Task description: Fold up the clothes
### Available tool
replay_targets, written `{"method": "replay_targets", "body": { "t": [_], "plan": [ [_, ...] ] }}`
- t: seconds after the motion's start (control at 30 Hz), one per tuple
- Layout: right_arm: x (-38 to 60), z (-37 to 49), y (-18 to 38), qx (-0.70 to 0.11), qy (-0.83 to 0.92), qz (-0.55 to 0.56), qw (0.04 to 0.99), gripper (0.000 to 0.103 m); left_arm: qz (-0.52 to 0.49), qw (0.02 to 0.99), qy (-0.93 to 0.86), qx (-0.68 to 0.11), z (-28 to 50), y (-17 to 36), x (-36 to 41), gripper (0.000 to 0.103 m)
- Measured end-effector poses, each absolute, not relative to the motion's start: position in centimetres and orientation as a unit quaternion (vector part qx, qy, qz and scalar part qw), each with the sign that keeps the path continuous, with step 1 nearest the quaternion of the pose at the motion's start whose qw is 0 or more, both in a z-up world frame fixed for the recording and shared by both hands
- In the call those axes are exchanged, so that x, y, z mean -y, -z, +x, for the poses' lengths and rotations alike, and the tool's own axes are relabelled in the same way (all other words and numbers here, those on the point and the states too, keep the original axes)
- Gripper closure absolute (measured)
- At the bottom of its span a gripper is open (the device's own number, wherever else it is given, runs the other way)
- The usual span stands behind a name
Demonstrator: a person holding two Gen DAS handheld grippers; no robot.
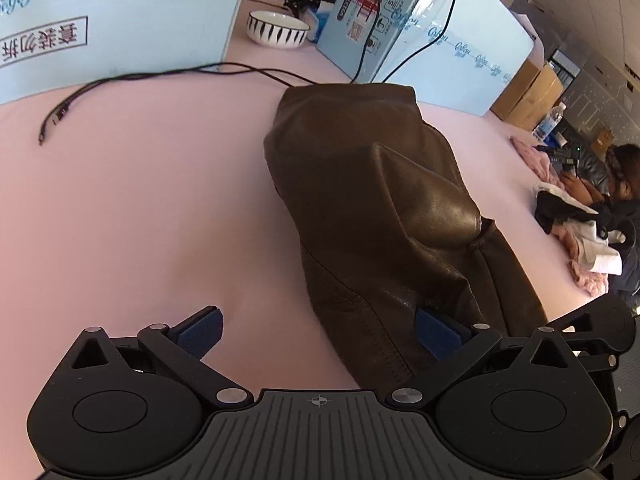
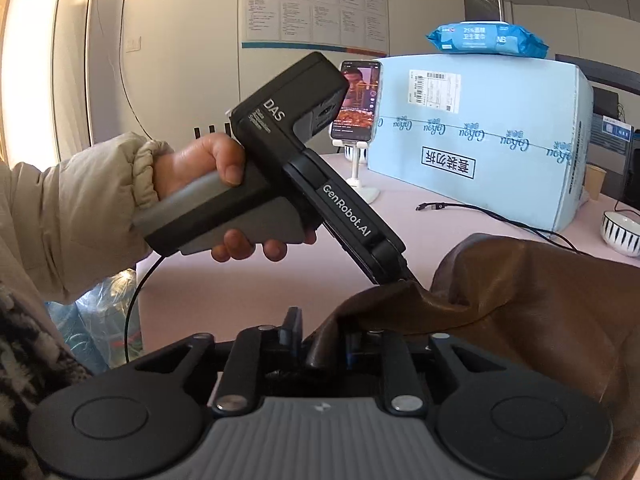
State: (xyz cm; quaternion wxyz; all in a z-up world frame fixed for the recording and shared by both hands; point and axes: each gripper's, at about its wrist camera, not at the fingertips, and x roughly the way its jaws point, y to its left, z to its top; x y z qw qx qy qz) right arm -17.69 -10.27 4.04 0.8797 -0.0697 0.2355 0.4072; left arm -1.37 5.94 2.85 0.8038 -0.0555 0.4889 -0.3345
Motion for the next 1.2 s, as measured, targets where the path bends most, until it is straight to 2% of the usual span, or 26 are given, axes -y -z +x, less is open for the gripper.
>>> {"method": "replay_targets", "body": {
  "t": [0.03, 0.07, 0.1, 0.2, 0.27, 0.47, 0.63, 0.73, 0.93, 1.1, 1.2],
  "plan": [
    [12.0, -18.2, -4.5, -0.224, -0.394, -0.052, 0.89, 0.037, -0.072, 0.794, 0.346, -0.495, -1.1, -2.8, -5.9, 0.0],
    [13.8, -18.6, -4.9, -0.212, -0.38, -0.034, 0.9, 0.02, -0.076, 0.789, 0.357, -0.494, -1.3, -3.0, -6.0, 0.0],
    [15.6, -19.1, -5.4, -0.2, -0.366, -0.016, 0.909, 0.008, -0.08, 0.785, 0.368, -0.492, -1.6, -3.3, -6.1, 0.0],
    [21.6, -20.1, -6.6, -0.174, -0.306, 0.053, 0.934, 0.002, -0.061, 0.792, 0.388, -0.468, -2.9, -4.8, -6.9, 0.0],
    [24.8, -19.2, -6.6, -0.192, -0.261, 0.107, 0.94, 0.0, -0.045, 0.793, 0.395, -0.462, -3.5, -5.6, -7.0, 0.0],
    [29.2, -14.8, -4.0, -0.275, -0.179, 0.221, 0.918, 0.0, 0.025, 0.754, 0.394, -0.525, -4.3, -3.7, -3.6, 0.0],
    [27.0, -10.1, -0.4, -0.347, -0.195, 0.249, 0.883, 0.0, 0.067, 0.78, 0.381, -0.492, -5.4, -2.4, -1.5, 0.0],
    [25.6, -9.7, 0.2, -0.31, -0.142, 0.268, 0.901, 0.0, 0.061, 0.803, 0.356, -0.475, -5.7, -2.1, -1.0, 0.0],
    [27.1, -9.8, 1.5, -0.289, -0.142, 0.33, 0.887, 0.0, 0.041, 0.834, 0.334, -0.438, -7.1, -1.7, -1.5, 0.0],
    [27.5, -9.7, 1.5, -0.291, -0.172, 0.301, 0.892, 0.0, 0.093, 0.864, 0.308, -0.387, -9.2, -1.1, -0.4, 0.0],
    [27.0, -9.8, 1.2, -0.29, -0.17, 0.275, 0.901, 0.001, 0.081, 0.875, 0.292, -0.378, -9.5, -1.0, -0.4, 0.0]
  ]
}}
